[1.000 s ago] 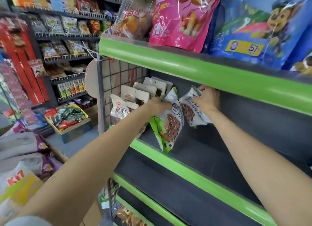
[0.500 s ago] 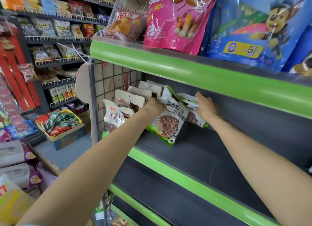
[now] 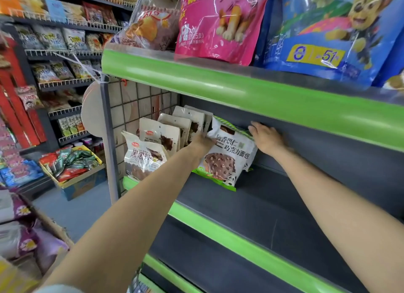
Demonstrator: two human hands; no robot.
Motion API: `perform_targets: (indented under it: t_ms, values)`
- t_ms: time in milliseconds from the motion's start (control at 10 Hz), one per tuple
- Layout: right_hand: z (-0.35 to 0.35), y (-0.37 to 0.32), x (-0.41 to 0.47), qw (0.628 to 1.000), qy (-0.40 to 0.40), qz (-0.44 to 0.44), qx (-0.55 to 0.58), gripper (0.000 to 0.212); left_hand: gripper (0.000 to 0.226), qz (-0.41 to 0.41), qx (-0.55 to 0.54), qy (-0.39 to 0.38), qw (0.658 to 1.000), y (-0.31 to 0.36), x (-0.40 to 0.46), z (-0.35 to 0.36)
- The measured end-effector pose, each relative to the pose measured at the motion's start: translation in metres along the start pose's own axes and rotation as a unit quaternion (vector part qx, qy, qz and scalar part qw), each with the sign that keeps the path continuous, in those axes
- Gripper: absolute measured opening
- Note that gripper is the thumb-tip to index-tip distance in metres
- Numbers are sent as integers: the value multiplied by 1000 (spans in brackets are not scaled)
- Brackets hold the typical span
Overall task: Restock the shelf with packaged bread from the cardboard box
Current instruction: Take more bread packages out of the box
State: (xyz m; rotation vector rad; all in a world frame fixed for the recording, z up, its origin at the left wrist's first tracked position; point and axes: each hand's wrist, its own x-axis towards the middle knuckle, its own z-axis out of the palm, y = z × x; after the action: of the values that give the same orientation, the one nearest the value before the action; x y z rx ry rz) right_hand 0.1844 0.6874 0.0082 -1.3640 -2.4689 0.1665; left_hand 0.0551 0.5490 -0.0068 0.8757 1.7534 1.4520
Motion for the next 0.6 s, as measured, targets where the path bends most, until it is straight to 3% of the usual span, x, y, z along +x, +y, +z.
perform_targets:
  t_ms: [100, 200, 300, 600]
  values:
    - [-2, 1, -5, 998, -14, 22, 55, 51, 46, -14, -24, -14, 1000, 0, 8, 10]
    - [1, -1, -12, 999, -38, 9, 29, 52, 43, -11, 21, 13, 1000, -2, 16, 25]
    - [5, -8, -18, 999, -24, -17, -22, 65, 43, 4, 71, 30, 997, -2, 18, 33]
    - [3, -17, -31, 997, 20, -3, -81, 65, 40, -2, 156, 25, 987, -7, 36, 32]
